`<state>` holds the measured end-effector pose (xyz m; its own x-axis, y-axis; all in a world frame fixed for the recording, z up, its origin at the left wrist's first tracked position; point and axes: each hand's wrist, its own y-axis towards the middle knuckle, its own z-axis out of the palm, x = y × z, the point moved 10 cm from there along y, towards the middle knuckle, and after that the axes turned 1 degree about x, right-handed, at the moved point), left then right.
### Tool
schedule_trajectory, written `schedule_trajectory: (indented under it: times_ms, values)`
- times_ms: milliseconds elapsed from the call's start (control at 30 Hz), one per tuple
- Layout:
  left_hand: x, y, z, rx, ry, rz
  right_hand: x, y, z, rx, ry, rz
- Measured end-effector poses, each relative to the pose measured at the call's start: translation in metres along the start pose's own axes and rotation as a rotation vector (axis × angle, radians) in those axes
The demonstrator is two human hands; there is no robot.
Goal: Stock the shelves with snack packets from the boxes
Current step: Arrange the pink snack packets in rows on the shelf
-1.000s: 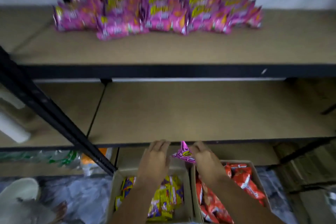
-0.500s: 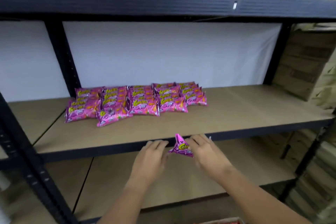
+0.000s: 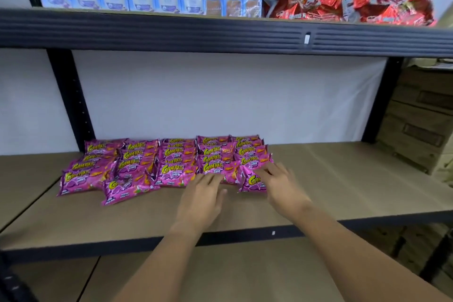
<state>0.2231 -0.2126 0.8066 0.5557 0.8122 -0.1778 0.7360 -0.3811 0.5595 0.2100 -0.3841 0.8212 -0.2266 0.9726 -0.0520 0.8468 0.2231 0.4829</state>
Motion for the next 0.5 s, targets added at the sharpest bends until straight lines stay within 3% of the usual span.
schedule_trajectory:
  times_ms: [200, 500]
  values:
    - [0.011, 0.018, 0.044, 0.044, 0.010, -0.075, -0.029, 0.034, 0.036, 0.076, -0.014, -0.008]
    - [0.020, 0.032, 0.062, 0.004, 0.070, -0.115, -0.041, 0.060, 0.069, -0.064, 0.115, -0.091]
